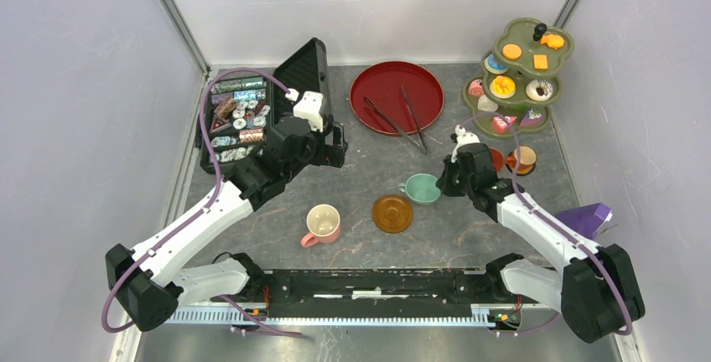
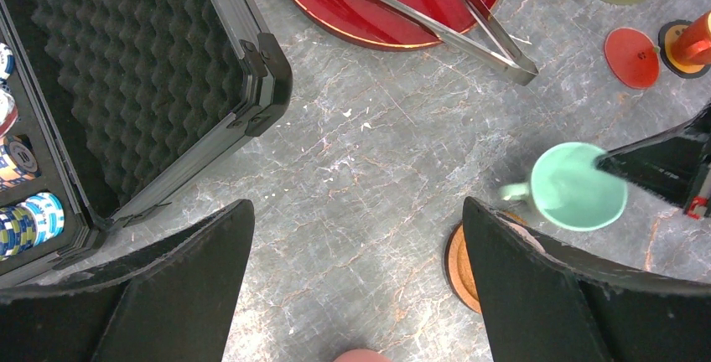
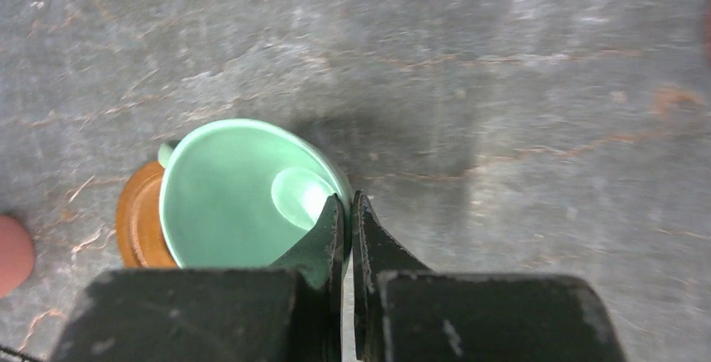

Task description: Serve the afternoon tea

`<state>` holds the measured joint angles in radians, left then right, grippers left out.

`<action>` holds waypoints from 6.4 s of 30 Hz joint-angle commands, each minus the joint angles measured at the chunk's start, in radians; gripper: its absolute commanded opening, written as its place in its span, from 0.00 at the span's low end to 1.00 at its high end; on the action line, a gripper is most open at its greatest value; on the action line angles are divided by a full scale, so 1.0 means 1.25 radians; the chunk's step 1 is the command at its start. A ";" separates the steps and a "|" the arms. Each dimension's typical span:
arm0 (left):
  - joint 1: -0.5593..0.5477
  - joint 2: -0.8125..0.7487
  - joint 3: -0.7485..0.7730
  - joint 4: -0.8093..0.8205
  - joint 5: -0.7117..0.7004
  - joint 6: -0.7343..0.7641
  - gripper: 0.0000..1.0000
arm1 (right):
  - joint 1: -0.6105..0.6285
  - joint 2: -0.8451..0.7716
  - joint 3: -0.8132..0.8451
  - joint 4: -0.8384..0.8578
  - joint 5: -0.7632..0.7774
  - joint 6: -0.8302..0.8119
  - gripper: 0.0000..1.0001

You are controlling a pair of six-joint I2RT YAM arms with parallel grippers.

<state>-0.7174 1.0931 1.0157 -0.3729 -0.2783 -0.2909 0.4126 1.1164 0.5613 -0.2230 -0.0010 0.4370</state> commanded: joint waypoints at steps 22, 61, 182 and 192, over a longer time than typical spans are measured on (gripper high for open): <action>0.003 -0.013 0.015 0.004 0.013 -0.036 1.00 | -0.537 0.037 0.088 0.108 -0.109 -0.075 0.00; 0.003 -0.014 0.016 0.004 0.011 -0.033 1.00 | -0.600 0.197 0.097 0.270 -0.086 -0.097 0.00; 0.008 -0.005 0.023 -0.001 -0.019 -0.032 1.00 | -0.097 0.197 0.197 0.199 0.034 -0.206 0.78; 0.009 -0.020 0.043 -0.050 -0.180 -0.064 1.00 | 0.115 0.121 0.186 0.268 -0.203 -0.064 0.93</action>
<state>-0.7128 1.1004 1.0176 -0.4042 -0.3309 -0.2977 0.4145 1.2148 0.7925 0.0624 -0.0872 0.2337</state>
